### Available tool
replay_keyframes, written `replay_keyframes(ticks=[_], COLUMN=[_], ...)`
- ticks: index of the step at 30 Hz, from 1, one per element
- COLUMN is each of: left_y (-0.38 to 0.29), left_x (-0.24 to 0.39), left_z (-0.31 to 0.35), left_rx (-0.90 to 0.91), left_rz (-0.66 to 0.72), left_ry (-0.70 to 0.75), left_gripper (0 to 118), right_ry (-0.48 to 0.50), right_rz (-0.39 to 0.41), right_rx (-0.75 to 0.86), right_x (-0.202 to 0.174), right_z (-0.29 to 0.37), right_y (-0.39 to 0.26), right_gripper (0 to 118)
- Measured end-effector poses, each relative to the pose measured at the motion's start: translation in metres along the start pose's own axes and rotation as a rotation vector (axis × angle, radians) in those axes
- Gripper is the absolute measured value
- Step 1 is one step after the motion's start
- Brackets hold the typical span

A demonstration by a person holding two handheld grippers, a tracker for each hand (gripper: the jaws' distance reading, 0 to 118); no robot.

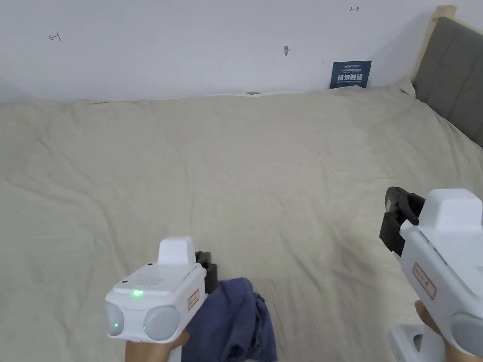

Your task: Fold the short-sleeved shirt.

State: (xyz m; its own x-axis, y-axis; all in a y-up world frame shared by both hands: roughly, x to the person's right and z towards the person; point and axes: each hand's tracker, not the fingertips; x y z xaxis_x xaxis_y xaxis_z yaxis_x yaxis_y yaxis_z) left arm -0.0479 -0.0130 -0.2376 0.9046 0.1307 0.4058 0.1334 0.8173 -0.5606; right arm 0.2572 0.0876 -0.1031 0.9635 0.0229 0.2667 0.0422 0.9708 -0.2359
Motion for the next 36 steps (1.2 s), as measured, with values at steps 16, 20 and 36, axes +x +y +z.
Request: replay_keyframes(ticks=[16, 20, 36], left_y=[-0.085, -0.107, -0.001], left_x=[0.064, 0.075, 0.039], left_z=[-0.088, -0.098, 0.018], left_rx=[-0.204, -0.178, 0.236], left_rz=[-0.058, -0.095, -0.112], left_ry=[-0.055, -0.027, -0.055], left_gripper=[0, 0, 0], right_ry=[-0.016, -0.028, 0.016], right_rz=[-0.005, -0.009, 0.009], right_rx=[-0.028, -0.049, 0.013], right_x=[0.011, 0.014, -0.013], right_z=[-0.003, -0.004, 0.012], right_y=[-0.009, -0.015, 0.006], right_gripper=[3, 3, 3])
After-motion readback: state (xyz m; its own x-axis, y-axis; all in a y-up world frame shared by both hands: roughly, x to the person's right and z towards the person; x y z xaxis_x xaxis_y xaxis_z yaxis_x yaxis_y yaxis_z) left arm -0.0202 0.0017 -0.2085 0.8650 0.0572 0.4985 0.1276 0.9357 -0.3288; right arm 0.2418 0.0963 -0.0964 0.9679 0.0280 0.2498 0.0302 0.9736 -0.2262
